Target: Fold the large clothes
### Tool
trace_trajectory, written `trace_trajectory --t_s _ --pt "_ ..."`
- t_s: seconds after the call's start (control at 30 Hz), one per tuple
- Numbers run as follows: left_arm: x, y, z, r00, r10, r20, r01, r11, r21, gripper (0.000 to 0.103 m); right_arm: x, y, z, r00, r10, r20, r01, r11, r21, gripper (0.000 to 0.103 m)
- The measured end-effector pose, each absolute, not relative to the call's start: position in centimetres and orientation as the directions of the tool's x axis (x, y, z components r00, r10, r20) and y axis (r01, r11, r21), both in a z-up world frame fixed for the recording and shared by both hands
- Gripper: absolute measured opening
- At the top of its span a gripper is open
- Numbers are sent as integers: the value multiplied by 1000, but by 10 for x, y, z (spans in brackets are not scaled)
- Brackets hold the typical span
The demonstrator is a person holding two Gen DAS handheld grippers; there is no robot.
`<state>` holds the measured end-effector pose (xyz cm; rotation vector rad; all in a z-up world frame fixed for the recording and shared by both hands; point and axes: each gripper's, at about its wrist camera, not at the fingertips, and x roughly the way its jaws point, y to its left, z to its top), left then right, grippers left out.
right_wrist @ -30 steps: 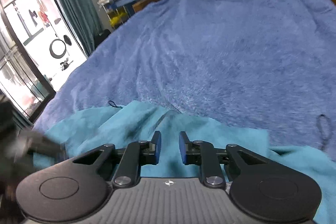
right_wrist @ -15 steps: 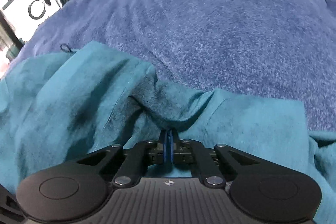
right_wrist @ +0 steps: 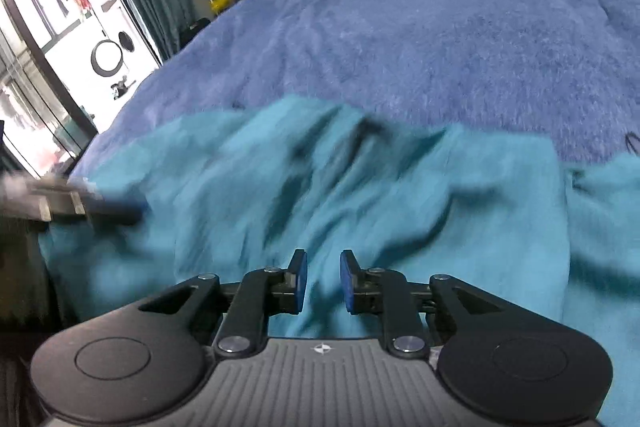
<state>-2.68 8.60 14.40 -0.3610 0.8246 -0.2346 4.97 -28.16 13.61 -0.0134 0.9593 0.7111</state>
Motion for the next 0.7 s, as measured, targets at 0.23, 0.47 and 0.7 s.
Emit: trace_trajectory --t_s 0.23,0.47,0.7 --pt "-61 154 163 731 -38 -681 -234 924 -303 72 18 -286 107 375 512 -773 -550 794 259 22" --pt "-54 193 121 597 -96 -797 -428 802 -417 72 13 -289 100 398 526 -752 -547 794 265 22" --pt "-63 161 92 555 -239 -797 -461 709 -534 72 12 -295 98 406 540 -738 -535 795 287 22"
